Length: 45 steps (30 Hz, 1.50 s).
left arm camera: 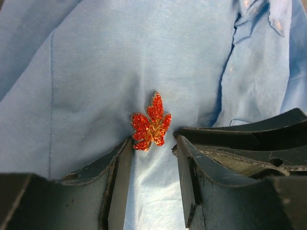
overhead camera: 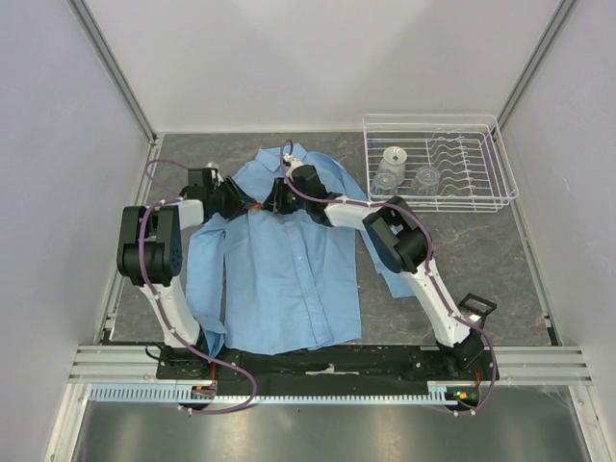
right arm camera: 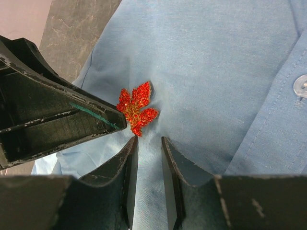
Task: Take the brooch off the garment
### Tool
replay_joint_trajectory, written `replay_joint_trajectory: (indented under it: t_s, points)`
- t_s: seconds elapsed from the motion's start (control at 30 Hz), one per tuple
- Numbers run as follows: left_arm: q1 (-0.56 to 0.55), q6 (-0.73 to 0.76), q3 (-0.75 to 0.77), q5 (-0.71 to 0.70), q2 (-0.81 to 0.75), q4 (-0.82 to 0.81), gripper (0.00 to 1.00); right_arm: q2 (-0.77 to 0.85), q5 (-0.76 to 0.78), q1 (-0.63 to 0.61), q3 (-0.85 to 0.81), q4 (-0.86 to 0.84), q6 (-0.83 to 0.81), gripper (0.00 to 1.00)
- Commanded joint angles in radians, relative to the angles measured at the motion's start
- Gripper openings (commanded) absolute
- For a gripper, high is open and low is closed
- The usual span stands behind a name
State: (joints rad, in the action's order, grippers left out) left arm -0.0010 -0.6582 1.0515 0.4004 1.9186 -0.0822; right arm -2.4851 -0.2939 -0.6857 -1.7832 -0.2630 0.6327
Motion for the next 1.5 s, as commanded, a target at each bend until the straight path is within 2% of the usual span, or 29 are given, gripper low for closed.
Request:
replay_joint_trajectory:
  t_s: [0.0, 0.27, 0.5, 0.6, 0.93, 1.23, 1.33, 1.47]
  points:
    - [-0.001, -0.061, -0.011, 0.084, 0.007, -0.092, 0.49, -0.014, 0.004, 0.012, -0.024, 0.034, -0.002, 0.33]
    - [-0.001, -0.038, -0.041, 0.049, -0.084, -0.119, 0.46, -0.024, -0.010, 0.012, -0.031, 0.030, 0.009, 0.33]
    - [-0.001, -0.014, -0.038, 0.025, -0.106, -0.105, 0.27, -0.024, -0.017, 0.011, -0.031, 0.028, 0.007, 0.33]
    - [-0.001, -0.017, -0.028, 0.034, -0.090, -0.099, 0.25, -0.024, -0.025, 0.012, -0.035, 0.027, 0.004, 0.34]
    - [-0.010, -0.049, -0.010, 0.066, -0.056, -0.139, 0.25, 0.002, -0.008, 0.011, -0.022, 0.030, -0.059, 0.35]
    - [-0.062, -0.054, 0.024, 0.034, -0.047, -0.127, 0.25, 0.003, -0.022, 0.011, -0.027, 0.025, -0.077, 0.30]
    - [-0.111, -0.058, 0.087, -0.004, -0.007, -0.100, 0.25, 0.023, -0.004, 0.011, -0.010, 0.028, -0.125, 0.36]
    - [-0.116, -0.051, 0.093, -0.028, 0.008, -0.057, 0.25, 0.058, 0.048, 0.015, 0.042, 0.015, -0.105, 0.37]
